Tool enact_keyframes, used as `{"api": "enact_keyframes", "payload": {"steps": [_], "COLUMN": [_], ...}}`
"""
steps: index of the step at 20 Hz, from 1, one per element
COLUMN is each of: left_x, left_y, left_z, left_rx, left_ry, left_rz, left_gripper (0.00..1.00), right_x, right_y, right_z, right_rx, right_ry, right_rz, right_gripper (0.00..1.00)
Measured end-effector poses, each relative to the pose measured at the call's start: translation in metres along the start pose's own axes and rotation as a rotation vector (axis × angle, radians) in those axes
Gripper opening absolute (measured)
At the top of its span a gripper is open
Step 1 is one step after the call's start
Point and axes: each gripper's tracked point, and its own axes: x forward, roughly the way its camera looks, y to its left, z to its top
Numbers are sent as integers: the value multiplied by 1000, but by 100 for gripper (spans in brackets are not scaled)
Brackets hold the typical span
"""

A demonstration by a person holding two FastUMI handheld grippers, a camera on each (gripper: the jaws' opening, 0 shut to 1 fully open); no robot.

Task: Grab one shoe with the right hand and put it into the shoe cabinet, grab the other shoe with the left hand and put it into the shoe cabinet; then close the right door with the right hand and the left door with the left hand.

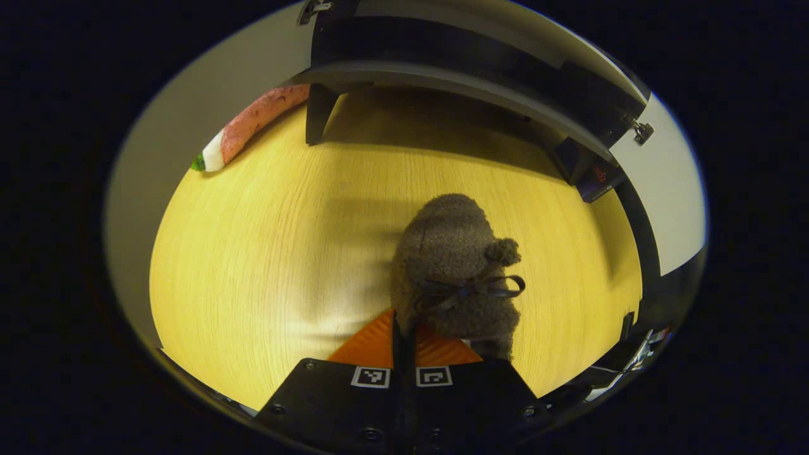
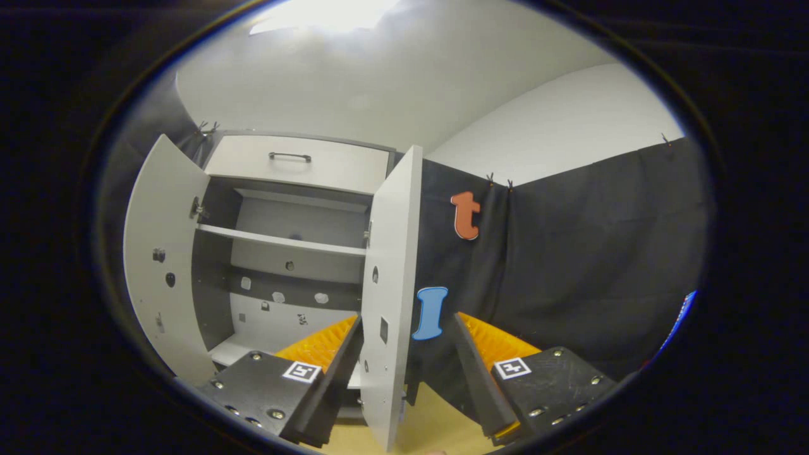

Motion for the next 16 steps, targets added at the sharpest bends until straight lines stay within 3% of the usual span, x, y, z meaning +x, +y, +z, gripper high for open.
{"api": "enact_keyframes", "payload": {"steps": [16], "left_x": [-169], "left_y": [-104], "left_z": [215], "left_rx": [-2], "left_ry": [-482], "left_rz": [-211], "left_gripper": [1], "right_x": [13], "right_y": [-16], "right_z": [-16], "right_rx": [19], "right_ry": [5], "right_rz": [-14], "right_gripper": [82]}}
